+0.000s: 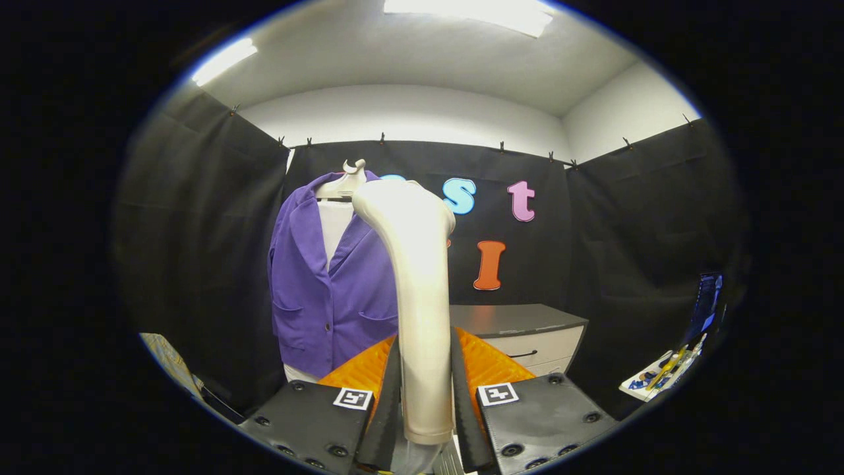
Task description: Iron the clothes twice with a garment steamer, once on the left side and once on the right side.
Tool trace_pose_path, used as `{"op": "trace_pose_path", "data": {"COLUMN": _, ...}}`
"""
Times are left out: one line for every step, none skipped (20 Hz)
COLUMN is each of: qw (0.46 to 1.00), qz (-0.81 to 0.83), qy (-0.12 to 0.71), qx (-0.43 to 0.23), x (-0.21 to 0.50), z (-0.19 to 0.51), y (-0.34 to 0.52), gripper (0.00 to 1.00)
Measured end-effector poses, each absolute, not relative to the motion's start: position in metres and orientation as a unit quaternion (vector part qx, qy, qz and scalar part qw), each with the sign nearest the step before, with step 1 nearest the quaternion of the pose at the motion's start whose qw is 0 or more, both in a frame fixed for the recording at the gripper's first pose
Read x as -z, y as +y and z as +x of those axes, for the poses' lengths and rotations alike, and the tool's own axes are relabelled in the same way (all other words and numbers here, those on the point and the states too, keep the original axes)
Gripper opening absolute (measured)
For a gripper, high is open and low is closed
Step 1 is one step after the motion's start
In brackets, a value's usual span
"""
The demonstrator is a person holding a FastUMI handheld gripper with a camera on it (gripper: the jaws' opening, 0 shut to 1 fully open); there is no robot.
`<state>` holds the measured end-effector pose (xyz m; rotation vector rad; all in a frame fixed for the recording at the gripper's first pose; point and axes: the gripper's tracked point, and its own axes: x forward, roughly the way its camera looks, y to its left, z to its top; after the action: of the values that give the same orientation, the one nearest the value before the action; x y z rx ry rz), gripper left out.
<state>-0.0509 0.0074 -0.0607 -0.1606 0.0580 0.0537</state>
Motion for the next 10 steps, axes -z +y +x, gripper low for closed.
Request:
{"op": "trace_pose_path", "data": {"qw": 0.996, "qz": -0.077, "qy": 0.03, "qx": -0.027, "x": 0.061, "z": -0.054, "y": 0.003, "gripper": 0.45}}
{"op": "trace_pose_path", "data": {"qw": 0.996, "qz": -0.074, "qy": 0.031, "qx": -0.027, "x": 0.061, "z": -0.057, "y": -0.001, "gripper": 0.45}}
{"op": "trace_pose_path", "data": {"qw": 0.997, "qz": -0.071, "qy": 0.031, "qx": -0.027, "x": 0.062, "z": -0.059, "y": -0.005, "gripper": 0.45}}
{"op": "trace_pose_path", "data": {"qw": 0.997, "qz": -0.068, "qy": 0.03, "qx": -0.026, "x": 0.062, "z": -0.061, "y": -0.008, "gripper": 0.45}}
{"op": "trace_pose_path", "data": {"qw": 0.997, "qz": -0.066, "qy": 0.03, "qx": -0.024, "x": 0.063, "z": -0.062, "y": -0.012, "gripper": 0.45}}
{"op": "trace_pose_path", "data": {"qw": 0.997, "qz": -0.064, "qy": 0.03, "qx": -0.021, "x": 0.063, "z": -0.062, "y": -0.015, "gripper": 0.45}}
{"op": "trace_pose_path", "data": {"qw": 0.997, "qz": -0.063, "qy": 0.03, "qx": -0.019, "x": 0.065, "z": -0.062, "y": -0.016, "gripper": 0.45}}
{"op": "trace_pose_path", "data": {"qw": 0.997, "qz": -0.062, "qy": 0.031, "qx": -0.017, "x": 0.065, "z": -0.064, "y": -0.018, "gripper": 0.45}}
{"op": "trace_pose_path", "data": {"qw": 0.998, "qz": -0.06, "qy": 0.031, "qx": -0.016, "x": 0.065, "z": -0.065, "y": -0.018, "gripper": 0.45}}
{"op": "trace_pose_path", "data": {"qw": 0.998, "qz": -0.06, "qy": 0.032, "qx": -0.015, "x": 0.066, "z": -0.066, "y": -0.019, "gripper": 0.45}}
